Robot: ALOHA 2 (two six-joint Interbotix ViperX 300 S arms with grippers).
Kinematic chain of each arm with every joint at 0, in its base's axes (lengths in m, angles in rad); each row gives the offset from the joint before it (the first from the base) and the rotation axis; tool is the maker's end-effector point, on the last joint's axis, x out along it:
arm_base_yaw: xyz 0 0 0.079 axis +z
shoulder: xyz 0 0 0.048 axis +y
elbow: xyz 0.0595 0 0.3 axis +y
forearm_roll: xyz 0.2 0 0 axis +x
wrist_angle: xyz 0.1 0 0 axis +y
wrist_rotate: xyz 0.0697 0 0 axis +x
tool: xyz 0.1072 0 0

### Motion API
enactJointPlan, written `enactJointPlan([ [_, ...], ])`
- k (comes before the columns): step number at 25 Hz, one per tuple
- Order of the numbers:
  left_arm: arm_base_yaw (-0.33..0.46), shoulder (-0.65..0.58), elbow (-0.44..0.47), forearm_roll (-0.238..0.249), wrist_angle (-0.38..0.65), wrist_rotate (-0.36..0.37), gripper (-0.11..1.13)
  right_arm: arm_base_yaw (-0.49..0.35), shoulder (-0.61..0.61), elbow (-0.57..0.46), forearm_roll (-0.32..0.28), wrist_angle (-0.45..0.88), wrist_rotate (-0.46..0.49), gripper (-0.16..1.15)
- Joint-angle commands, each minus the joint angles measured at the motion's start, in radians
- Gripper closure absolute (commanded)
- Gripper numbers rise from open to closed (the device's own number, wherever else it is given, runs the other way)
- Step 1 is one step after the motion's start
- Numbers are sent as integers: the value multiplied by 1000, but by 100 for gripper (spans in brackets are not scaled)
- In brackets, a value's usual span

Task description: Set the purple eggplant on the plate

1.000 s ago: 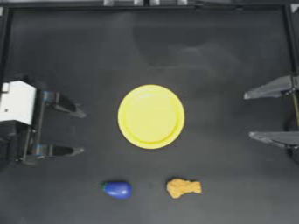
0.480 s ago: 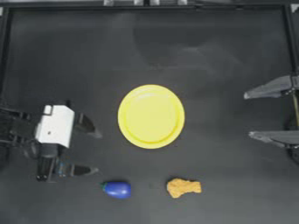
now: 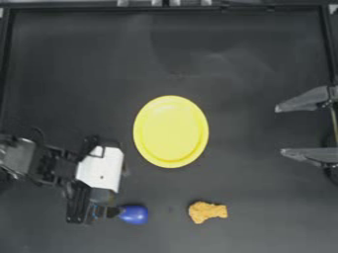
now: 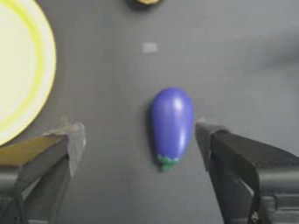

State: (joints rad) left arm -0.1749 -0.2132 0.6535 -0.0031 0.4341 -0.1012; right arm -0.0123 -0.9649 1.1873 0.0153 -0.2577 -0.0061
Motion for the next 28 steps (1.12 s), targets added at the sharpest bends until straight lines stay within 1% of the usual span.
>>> enactJointPlan([
  [1,-8,35,-40,0,17,-14,-1,-2,3,-9,3,-5,5,-2],
  [6,-23,95,-77,0,57,-32,-1,-2,3,-8,11,-3,5,-2],
  [14,-66,181,-127,0,57,-57,-1,-2,2,-8,18,-5,5,-2],
  [20,-67,245,-158,0,57,-60,-1,-2,3,-6,18,-5,5,-2],
  [28,-61,307,-169,2,58,-61,0,-2,3,-5,18,-9,6,-2],
])
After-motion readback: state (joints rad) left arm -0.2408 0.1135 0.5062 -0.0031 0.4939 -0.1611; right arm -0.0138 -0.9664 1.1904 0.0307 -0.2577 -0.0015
